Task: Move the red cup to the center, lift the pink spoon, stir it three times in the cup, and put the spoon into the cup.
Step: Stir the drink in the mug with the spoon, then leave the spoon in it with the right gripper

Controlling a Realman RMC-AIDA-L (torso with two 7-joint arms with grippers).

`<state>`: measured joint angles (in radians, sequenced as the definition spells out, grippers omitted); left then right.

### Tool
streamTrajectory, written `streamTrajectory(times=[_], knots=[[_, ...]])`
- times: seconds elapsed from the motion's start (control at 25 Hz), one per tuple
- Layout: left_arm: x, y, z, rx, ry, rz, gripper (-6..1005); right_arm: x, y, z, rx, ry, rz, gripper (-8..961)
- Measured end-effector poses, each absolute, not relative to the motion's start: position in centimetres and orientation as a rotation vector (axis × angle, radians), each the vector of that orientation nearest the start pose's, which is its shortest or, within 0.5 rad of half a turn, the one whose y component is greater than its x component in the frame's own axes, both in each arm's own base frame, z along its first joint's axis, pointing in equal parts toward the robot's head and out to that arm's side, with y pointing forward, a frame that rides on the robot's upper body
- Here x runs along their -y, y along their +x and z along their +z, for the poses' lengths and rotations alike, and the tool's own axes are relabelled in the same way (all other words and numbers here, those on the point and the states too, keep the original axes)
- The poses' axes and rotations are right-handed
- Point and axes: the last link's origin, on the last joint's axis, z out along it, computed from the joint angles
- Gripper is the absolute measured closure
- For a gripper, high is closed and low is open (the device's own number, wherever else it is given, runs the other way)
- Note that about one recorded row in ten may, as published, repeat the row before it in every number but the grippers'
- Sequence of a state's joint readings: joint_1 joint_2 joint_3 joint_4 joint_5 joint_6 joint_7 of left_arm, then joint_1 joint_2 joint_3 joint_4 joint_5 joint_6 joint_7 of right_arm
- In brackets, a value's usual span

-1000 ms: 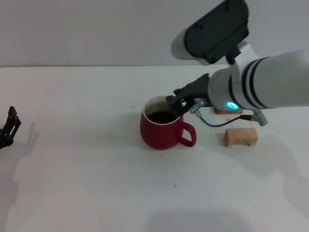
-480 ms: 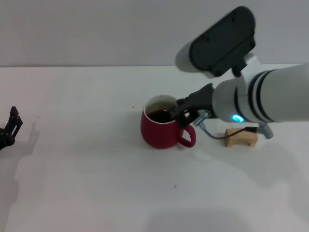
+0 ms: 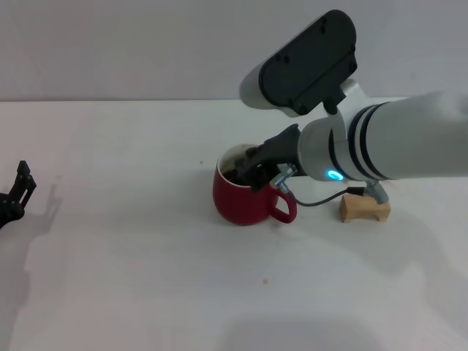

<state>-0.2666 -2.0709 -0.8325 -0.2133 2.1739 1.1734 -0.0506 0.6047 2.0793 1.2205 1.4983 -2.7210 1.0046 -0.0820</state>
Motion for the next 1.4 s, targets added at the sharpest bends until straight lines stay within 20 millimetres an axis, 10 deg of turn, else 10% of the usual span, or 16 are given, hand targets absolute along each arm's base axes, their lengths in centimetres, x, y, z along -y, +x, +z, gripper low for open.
streamTrajectory(times=[0.88, 1.4], knots=[[-27.9, -37.4, -0.7, 0.620, -1.467, -0.560, 152, -33.9, 9.1, -6.8, -0.616, -2.459, -0.111, 814], [-28.0, -37.2, -0.8, 0.620, -1.470, -0.564, 152, -36.7, 8.9, -6.5, -0.608, -2.411, -0.096, 817]])
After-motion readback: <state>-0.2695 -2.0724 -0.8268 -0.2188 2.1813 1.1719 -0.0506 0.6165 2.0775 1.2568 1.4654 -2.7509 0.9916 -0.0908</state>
